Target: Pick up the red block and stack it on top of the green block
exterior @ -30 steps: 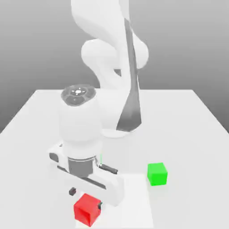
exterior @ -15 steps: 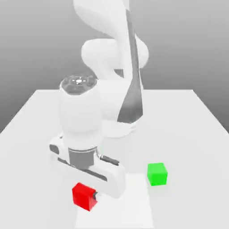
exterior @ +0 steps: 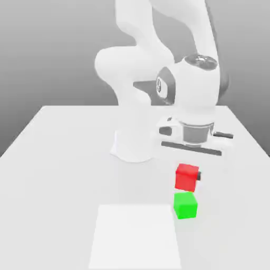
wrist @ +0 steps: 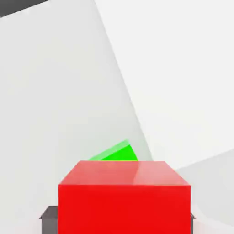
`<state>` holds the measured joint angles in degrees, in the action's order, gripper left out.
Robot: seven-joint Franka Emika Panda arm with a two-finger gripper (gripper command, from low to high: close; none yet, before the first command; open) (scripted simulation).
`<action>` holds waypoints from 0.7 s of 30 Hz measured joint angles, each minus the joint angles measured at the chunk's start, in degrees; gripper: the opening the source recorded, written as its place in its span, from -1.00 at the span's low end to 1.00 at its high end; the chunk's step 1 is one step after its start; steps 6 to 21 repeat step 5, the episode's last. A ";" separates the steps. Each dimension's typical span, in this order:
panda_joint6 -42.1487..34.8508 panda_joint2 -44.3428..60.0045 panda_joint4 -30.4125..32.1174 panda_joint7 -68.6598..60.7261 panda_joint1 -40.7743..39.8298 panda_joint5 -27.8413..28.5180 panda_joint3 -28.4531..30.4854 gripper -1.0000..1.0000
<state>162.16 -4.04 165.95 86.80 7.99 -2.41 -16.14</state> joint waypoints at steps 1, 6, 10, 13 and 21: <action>1.88 1.98 -0.04 1.17 -0.43 1.66 0.19 -1.00; 5.20 5.51 -0.10 3.42 -0.28 4.89 1.13 1.00; 5.20 5.51 -0.10 3.42 -0.28 4.89 1.13 1.00; 5.20 5.51 -0.10 3.42 -0.28 4.89 1.13 1.00; 5.20 5.51 -0.10 3.42 -0.28 4.89 1.13 1.00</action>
